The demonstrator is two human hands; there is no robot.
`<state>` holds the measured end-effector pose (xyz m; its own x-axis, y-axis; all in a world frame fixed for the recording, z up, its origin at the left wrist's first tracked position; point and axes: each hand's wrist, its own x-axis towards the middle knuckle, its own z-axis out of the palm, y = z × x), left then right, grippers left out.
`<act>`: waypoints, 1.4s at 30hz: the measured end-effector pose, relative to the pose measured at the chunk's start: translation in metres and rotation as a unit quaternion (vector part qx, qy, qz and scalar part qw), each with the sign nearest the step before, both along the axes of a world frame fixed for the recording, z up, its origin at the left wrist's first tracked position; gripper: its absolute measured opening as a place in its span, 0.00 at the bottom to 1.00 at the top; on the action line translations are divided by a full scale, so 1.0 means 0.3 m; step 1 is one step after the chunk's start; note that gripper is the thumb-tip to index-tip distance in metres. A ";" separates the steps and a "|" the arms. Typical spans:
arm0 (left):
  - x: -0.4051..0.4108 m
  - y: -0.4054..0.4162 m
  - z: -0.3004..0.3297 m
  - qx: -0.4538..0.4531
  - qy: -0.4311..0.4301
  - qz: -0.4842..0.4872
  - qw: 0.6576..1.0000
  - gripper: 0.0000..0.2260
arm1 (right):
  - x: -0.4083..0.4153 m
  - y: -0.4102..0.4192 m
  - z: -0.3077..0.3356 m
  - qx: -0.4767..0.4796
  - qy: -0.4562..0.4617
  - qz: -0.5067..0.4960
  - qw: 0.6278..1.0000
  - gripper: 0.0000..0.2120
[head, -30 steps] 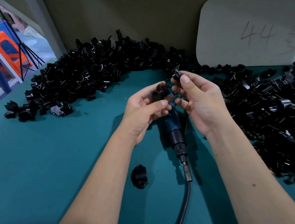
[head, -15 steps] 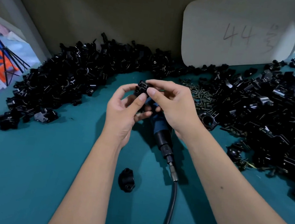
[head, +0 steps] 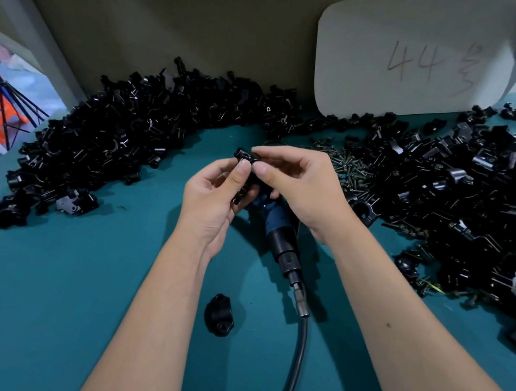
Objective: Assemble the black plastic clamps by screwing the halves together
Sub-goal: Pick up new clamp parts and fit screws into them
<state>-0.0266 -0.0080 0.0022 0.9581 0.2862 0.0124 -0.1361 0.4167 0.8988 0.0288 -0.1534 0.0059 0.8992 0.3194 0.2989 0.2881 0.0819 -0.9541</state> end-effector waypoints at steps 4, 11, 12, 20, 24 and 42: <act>-0.001 -0.008 0.007 -0.031 0.000 0.001 1.000 0.11 | 0.004 -0.021 0.009 -0.007 -0.001 0.019 1.000 0.15; -0.009 -0.021 0.010 -0.026 0.005 -0.019 0.999 0.05 | 0.010 -0.055 0.024 -0.021 0.023 0.028 0.999 0.14; -0.009 -0.024 0.011 -0.025 0.004 -0.020 0.999 0.05 | 0.011 -0.058 0.025 -0.025 0.024 0.027 0.999 0.14; -0.010 -0.039 0.024 -0.037 0.006 -0.053 0.998 0.04 | 0.006 -0.122 0.112 -0.119 0.040 -0.048 0.991 0.09; -0.015 -0.050 0.028 -0.049 -0.004 -0.058 0.997 0.03 | 0.138 -0.216 0.169 -0.431 0.030 -0.197 0.880 0.08; -0.015 -0.044 0.021 -0.057 0.008 -0.060 0.997 0.03 | 0.212 -0.156 0.164 -0.728 -0.026 -0.107 0.677 0.08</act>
